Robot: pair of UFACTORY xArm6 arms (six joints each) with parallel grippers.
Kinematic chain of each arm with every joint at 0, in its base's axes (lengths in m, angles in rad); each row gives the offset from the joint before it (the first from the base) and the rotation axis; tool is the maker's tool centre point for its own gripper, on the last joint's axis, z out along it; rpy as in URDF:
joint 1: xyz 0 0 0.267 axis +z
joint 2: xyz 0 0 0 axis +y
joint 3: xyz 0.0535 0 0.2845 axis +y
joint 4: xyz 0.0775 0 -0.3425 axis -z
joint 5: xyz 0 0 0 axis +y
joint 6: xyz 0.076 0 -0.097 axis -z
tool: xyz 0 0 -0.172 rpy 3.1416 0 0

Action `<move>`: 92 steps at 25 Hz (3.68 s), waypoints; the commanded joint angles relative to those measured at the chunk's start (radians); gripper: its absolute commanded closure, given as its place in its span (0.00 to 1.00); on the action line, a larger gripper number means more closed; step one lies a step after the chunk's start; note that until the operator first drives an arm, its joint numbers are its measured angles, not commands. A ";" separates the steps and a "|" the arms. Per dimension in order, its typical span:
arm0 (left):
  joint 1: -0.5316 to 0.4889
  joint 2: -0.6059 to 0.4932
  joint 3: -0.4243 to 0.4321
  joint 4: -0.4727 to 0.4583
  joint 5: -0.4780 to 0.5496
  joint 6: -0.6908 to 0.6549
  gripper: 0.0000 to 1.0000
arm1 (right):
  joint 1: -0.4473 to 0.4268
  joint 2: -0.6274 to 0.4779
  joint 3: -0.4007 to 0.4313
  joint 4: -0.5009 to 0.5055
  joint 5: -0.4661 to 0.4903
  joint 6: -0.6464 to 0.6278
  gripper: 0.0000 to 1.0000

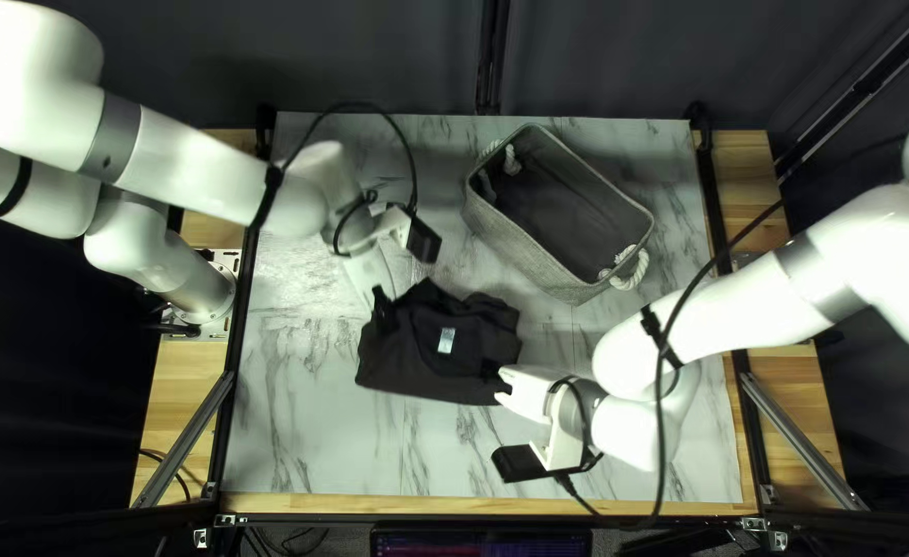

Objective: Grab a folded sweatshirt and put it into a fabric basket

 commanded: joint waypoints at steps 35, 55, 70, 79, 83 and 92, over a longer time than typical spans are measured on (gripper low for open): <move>0.317 0.730 -1.083 0.258 0.496 -0.050 0.99 | -0.294 -0.689 0.557 -0.092 -0.040 -0.080 1.00; 0.240 0.564 -0.885 0.314 0.174 0.220 1.00 | -0.257 -0.668 0.515 -0.049 0.020 -0.084 1.00; 0.254 0.509 -0.786 0.307 0.020 0.380 1.00 | -0.258 -0.694 0.554 -0.040 0.030 -0.045 1.00; 0.270 0.579 -0.860 0.316 0.036 0.352 1.00 | -0.268 -0.626 0.544 -0.061 0.020 0.033 1.00; 0.274 0.589 -0.870 0.318 0.039 0.363 1.00 | -0.287 -0.593 0.557 -0.124 -0.012 0.145 1.00; 0.271 0.619 -0.889 0.325 0.029 0.355 1.00 | -0.275 -0.761 0.657 -0.050 0.012 0.102 1.00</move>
